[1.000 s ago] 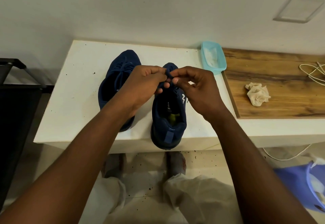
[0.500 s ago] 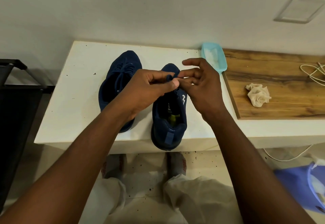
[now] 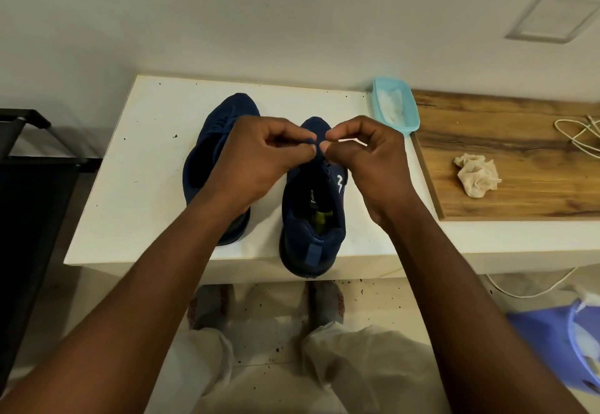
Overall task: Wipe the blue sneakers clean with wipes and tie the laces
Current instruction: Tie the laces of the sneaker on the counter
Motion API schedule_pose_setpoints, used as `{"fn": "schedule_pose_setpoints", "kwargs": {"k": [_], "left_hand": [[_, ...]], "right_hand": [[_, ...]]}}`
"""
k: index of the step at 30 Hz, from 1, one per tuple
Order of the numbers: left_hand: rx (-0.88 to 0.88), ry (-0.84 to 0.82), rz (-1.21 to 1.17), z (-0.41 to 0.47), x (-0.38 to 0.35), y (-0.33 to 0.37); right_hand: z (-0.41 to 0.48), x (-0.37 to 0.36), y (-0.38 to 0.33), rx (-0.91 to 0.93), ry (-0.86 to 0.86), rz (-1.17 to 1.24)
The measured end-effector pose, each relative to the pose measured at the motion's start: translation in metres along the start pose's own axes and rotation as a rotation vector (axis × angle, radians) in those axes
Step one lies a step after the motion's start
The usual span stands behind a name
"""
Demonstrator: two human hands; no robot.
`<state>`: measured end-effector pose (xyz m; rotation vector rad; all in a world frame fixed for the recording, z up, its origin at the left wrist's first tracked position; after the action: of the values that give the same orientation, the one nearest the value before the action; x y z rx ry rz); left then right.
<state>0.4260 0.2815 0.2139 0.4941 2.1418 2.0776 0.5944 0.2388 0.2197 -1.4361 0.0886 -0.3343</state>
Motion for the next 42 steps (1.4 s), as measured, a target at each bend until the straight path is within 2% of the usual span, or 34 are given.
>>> {"fn": "schedule_pose_setpoints", "kwargs": {"k": [3, 5, 7, 9, 14, 17, 22, 25, 27, 31, 33, 36, 38, 42], "left_hand": [[-0.279, 0.087, 0.243, -0.007, -0.001, 0.016], [-0.454, 0.154, 0.342, -0.013, -0.004, 0.024], [-0.55, 0.204, 0.395, -0.019, -0.008, 0.028], [-0.559, 0.243, 0.389, -0.022, -0.009, 0.026], [-0.464, 0.256, 0.342, -0.019, -0.006, 0.018], [-0.359, 0.233, 0.308, -0.016, -0.003, 0.016], [-0.007, 0.149, 0.325, -0.004, 0.026, 0.003], [0.208, -0.014, 0.282, -0.002, 0.036, -0.011], [0.296, -0.054, 0.238, -0.003, 0.041, -0.016], [0.306, -0.021, 0.123, -0.004, 0.037, -0.016], [0.289, -0.059, -0.072, -0.006, 0.02, -0.015], [0.301, -0.097, -0.402, -0.006, -0.004, -0.015], [0.305, -0.089, -0.52, -0.004, -0.013, -0.017], [0.365, -0.015, -0.63, -0.004, -0.016, -0.03]], "right_hand": [[0.0, 0.002, 0.009, -0.174, 0.036, 0.159], [-0.002, 0.0, 0.014, -0.261, -0.024, 0.205], [-0.004, -0.006, 0.015, -0.29, -0.139, 0.186], [-0.006, -0.008, 0.016, -0.307, -0.209, 0.135], [-0.006, -0.003, 0.013, -0.297, -0.241, -0.018], [-0.005, 0.001, 0.013, -0.283, -0.196, -0.106], [-0.004, 0.02, 0.024, -0.413, 0.032, -0.087], [-0.006, 0.023, 0.035, -0.491, 0.099, -0.058], [-0.006, 0.022, 0.04, -0.512, 0.109, -0.046], [-0.006, 0.02, 0.044, -0.497, 0.14, 0.116], [-0.006, 0.017, 0.043, -0.47, 0.148, 0.285], [-0.003, 0.002, 0.034, -0.387, 0.068, 0.469], [-0.003, -0.005, 0.03, -0.369, 0.05, 0.514], [-0.004, -0.005, 0.036, -0.443, 0.129, 0.544]]}}
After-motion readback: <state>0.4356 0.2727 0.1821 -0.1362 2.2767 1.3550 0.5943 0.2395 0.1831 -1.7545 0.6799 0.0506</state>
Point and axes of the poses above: each hand's wrist, its own z-axis towards the middle knuckle, its own x-axis out of the back of the hand, y = z × x, the point moved 7 cm from there along z, towards the middle knuckle, and after that the axes turned 5 degrees about x, right-handed, at the moved point
